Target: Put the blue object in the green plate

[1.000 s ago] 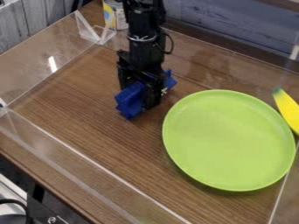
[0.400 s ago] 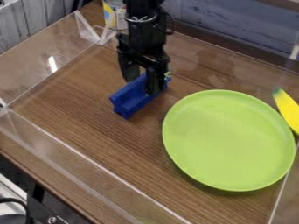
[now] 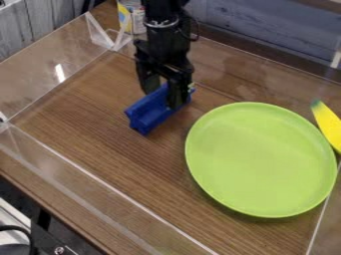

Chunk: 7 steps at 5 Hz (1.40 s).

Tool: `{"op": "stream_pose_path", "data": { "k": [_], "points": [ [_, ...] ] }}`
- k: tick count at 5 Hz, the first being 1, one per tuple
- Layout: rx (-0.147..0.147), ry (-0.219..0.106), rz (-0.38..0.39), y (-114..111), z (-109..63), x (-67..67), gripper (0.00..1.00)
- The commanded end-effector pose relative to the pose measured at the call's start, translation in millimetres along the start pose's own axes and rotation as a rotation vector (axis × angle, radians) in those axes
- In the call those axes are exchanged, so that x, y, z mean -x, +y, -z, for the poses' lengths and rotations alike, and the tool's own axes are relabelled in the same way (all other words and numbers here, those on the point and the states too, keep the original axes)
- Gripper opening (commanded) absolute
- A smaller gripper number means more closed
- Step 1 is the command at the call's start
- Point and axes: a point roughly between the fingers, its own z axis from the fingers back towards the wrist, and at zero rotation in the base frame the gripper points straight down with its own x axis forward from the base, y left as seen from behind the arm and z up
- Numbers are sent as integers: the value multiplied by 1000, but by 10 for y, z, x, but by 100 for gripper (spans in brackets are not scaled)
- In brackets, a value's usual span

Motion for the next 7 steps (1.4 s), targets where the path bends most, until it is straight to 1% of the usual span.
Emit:
{"op": "stream_pose_path", "data": {
  "k": [1, 3, 4, 7],
  "points": [
    [-17, -17, -10, 77, -6, -13, 100],
    [-8, 14, -22, 141, 185, 13, 100],
    [-6, 13, -30, 154, 218, 13, 0],
    [-2, 6, -51, 158, 263, -3, 0]
  ]
}}
